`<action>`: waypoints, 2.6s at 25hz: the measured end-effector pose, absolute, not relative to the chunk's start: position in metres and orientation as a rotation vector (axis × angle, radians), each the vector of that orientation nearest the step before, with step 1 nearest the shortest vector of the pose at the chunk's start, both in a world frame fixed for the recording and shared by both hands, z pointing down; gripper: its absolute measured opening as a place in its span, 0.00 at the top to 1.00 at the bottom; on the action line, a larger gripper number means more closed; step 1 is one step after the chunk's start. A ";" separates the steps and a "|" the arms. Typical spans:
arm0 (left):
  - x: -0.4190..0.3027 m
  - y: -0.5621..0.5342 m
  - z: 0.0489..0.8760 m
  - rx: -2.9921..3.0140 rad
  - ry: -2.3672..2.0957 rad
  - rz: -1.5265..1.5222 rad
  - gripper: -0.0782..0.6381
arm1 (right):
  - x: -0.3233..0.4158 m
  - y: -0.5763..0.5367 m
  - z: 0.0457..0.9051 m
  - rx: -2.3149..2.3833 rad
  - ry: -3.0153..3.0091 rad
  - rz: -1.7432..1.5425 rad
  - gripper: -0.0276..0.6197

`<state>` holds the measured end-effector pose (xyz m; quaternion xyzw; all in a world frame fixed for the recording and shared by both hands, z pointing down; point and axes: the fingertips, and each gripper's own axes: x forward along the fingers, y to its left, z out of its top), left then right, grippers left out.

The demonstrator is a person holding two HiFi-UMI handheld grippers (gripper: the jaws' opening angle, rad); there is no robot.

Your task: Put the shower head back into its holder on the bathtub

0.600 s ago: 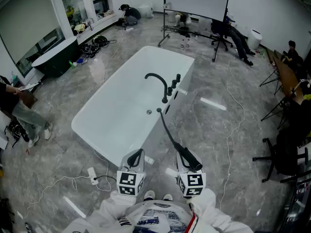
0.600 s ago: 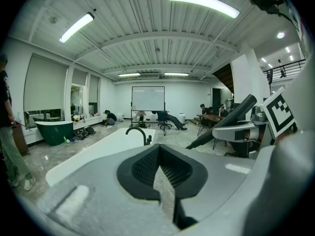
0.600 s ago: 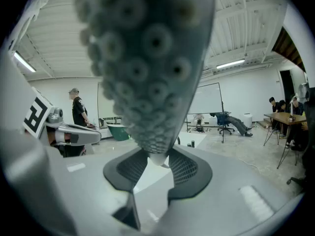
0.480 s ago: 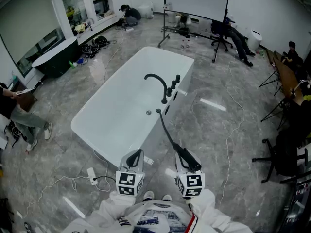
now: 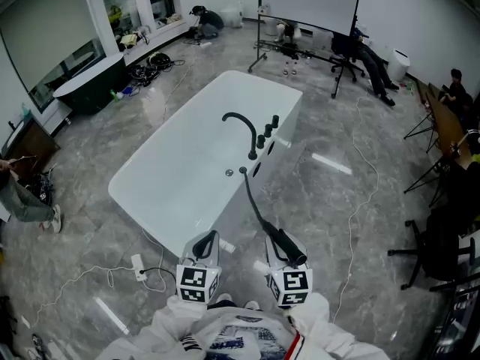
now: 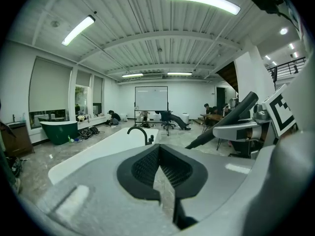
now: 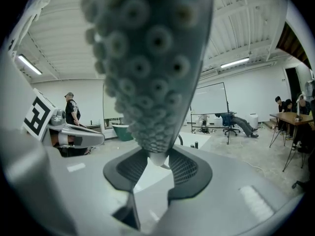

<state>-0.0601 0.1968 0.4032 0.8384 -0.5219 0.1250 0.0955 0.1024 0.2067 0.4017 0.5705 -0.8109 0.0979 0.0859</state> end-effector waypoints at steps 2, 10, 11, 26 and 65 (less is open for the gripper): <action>-0.059 0.198 0.406 2.470 -1.555 0.367 0.90 | 0.105 0.205 0.400 1.699 -2.424 0.282 0.74; -0.058 0.189 0.411 2.447 -1.565 0.376 0.90 | 0.105 0.183 0.391 1.687 -2.447 0.243 0.74; -0.058 0.185 0.412 2.446 -1.564 0.377 0.90 | 0.105 0.180 0.388 1.686 -2.450 0.233 0.74; -0.058 0.096 0.398 2.509 -1.533 0.346 0.90 | 0.091 0.098 0.351 1.721 -2.474 0.110 0.75; -0.098 -0.043 0.420 2.542 -1.412 0.327 0.90 | 0.051 -0.030 0.350 1.811 -2.364 0.056 0.75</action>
